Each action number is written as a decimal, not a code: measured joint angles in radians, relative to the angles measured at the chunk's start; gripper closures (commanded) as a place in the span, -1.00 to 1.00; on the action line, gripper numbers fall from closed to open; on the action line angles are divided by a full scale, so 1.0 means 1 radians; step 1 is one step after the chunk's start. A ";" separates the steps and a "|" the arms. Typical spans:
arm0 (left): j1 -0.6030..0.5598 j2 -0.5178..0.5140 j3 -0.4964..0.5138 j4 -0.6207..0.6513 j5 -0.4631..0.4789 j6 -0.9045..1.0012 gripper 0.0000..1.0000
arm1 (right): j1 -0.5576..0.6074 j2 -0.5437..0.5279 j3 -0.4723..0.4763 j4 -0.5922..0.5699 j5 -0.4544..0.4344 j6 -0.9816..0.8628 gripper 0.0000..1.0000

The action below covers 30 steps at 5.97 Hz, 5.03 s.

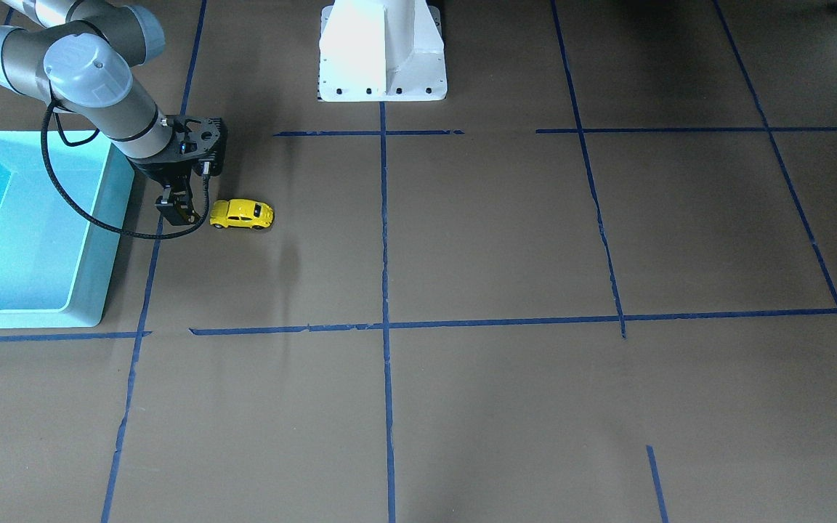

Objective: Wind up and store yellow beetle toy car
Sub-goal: 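Lower the right gripper and close it on the yellow car, then carry the car with the right gripper into the light-blue bin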

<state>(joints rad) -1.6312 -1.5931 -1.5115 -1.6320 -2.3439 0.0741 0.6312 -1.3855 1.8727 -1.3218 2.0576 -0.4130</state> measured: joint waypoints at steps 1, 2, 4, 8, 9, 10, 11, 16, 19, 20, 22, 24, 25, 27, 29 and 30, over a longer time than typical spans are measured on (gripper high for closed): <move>0.000 0.000 -0.001 0.000 0.000 0.000 -1.00 | -0.001 0.041 -0.037 0.001 -0.013 0.003 -1.00; -0.001 0.001 -0.001 0.000 0.000 0.000 -1.00 | -0.003 0.080 -0.080 0.014 -0.026 0.007 -1.00; -0.001 0.001 0.000 0.000 0.000 0.000 -1.00 | -0.018 0.101 -0.116 0.054 -0.047 0.039 -1.00; 0.001 0.000 0.002 0.000 0.001 0.001 -1.00 | -0.034 0.054 -0.066 0.065 -0.051 0.055 -1.00; 0.001 0.000 0.002 0.000 0.001 0.001 -1.00 | -0.043 0.046 -0.058 0.065 -0.052 0.064 -1.00; 0.001 -0.001 0.003 0.000 0.001 0.001 -1.00 | -0.063 0.047 -0.059 0.065 -0.061 0.077 -1.00; 0.001 -0.002 0.003 0.000 0.002 0.001 -1.00 | -0.086 0.050 -0.061 0.065 -0.077 0.090 -1.00; 0.001 -0.002 0.004 0.000 0.003 0.002 -1.00 | -0.112 0.051 -0.045 0.099 -0.101 0.116 1.00; 0.001 -0.004 0.004 0.000 0.003 0.001 -1.00 | -0.082 0.034 0.037 0.094 -0.109 0.133 1.00; 0.001 -0.004 0.004 0.000 0.003 0.001 -1.00 | -0.037 -0.004 0.108 0.055 -0.085 0.135 1.00; 0.001 -0.003 0.003 0.000 0.003 0.001 -1.00 | 0.130 -0.114 0.267 -0.061 0.055 0.105 1.00; 0.001 -0.002 0.002 0.000 0.003 0.001 -1.00 | 0.309 -0.275 0.327 -0.090 0.181 -0.089 1.00; 0.001 -0.002 0.002 0.000 0.003 0.001 -1.00 | 0.410 -0.341 0.307 -0.090 0.237 -0.225 1.00; 0.001 -0.001 0.002 0.000 0.003 0.002 -1.00 | 0.535 -0.401 0.190 -0.086 0.270 -0.452 1.00; 0.001 -0.001 0.002 0.000 0.004 0.003 -1.00 | 0.534 -0.354 0.032 -0.002 0.237 -0.471 1.00; 0.001 -0.001 0.002 -0.001 0.004 0.004 -1.00 | 0.501 -0.337 -0.017 0.064 0.229 -0.437 1.00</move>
<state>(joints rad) -1.6306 -1.5938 -1.5095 -1.6326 -2.3394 0.0778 1.1327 -1.7229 1.8554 -1.2580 2.2868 -0.8496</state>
